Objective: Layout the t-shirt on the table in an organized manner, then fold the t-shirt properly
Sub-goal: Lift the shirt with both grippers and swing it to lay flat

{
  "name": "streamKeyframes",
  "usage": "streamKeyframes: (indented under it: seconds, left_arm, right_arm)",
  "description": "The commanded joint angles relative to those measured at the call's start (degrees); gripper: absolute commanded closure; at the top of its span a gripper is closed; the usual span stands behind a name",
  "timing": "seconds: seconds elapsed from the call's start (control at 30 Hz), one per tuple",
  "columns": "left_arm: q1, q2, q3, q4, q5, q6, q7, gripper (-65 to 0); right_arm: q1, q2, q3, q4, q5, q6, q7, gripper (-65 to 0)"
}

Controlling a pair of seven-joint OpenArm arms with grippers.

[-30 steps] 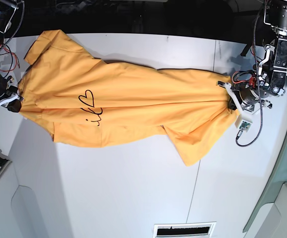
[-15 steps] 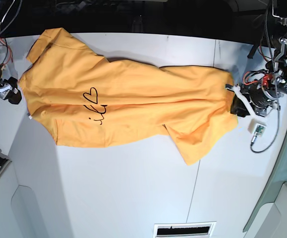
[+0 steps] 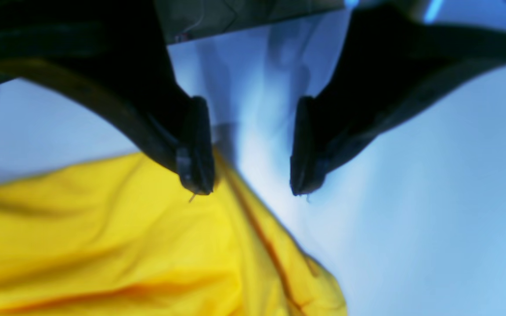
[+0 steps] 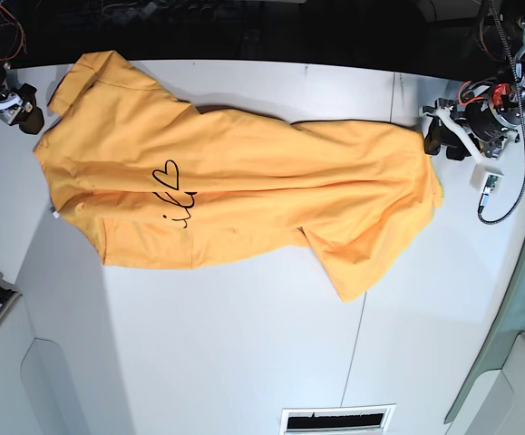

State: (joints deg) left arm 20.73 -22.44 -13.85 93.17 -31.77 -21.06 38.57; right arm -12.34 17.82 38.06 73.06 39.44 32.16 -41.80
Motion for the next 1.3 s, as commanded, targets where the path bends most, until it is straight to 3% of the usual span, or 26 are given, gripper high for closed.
streamKeyframes:
  seconds: [0.0, 0.17, 0.23, 0.27, 0.33, 0.37, 0.4, 0.53, 0.7, 1.03, 1.27]
  left_arm:
    - [-0.1, 0.2, -0.4, -0.5, -0.4, 0.0, -1.3, -32.1]
    - [-2.1, 4.2, -0.4, -4.8, -0.4, -3.6, -2.6, -32.0]
    - [-3.0, 5.5, -0.4, -4.9, -0.3, -4.3, -3.4, -27.9]
    - [-3.3, 5.5, -0.3, -4.9, -0.3, -4.3, -4.1, -20.6]
    - [-3.5, 5.4, -0.3, -4.9, -0.2, -4.3, -6.2, -0.1]
    - [-3.5, 5.1, -0.3, -4.9, 0.0, -4.3, -7.6, 0.0]
    - [-3.4, 4.6, -0.5, -4.9, 0.0, -4.3, -8.6, 0.0]
    - [-3.3, 1.7, -1.3, -1.9, -0.2, -4.7, -9.7, 0.0]
    - [1.0, 1.3, -7.1, 10.9, -1.5, -9.8, -10.5, 0.0]
    - [8.7, 1.8, -18.4, 32.1, -6.2, -10.1, -10.4, 0.0]
    - [8.3, 1.8, -28.2, 37.7, -11.6, -10.0, -12.2, 0.0]
  right_arm:
    - [0.2, -0.1, -0.7, 0.7, 0.3, 0.2, -0.7, -39.5]
    - [0.2, -1.9, -7.3, 0.7, 1.6, 0.2, -0.6, -39.4]
    - [0.2, -2.2, -9.7, 0.7, 2.1, 0.2, 0.0, -37.3]
    - [0.2, -2.4, -10.3, 0.7, 1.9, 0.2, 0.5, -32.3]
    - [0.2, -2.7, -10.7, 0.7, 1.9, 0.2, 1.3, -14.9]
    - [0.2, -2.7, -10.7, 0.7, 2.0, 0.2, 1.5, -4.7]
    - [0.2, -2.7, -10.5, 0.9, 2.0, 0.2, 1.7, 0.0]
    - [0.2, -2.7, -8.2, 3.3, 2.2, 0.7, 0.1, 0.0]
    - [-4.5, -2.6, -2.6, 10.7, 6.6, 2.1, -2.0, 0.0]
    - [-16.9, -2.6, 8.4, 29.8, 16.7, 2.3, -4.8, 0.0]
    - [-16.1, -2.1, 20.3, 37.9, 21.2, 2.6, -5.3, 0.0]
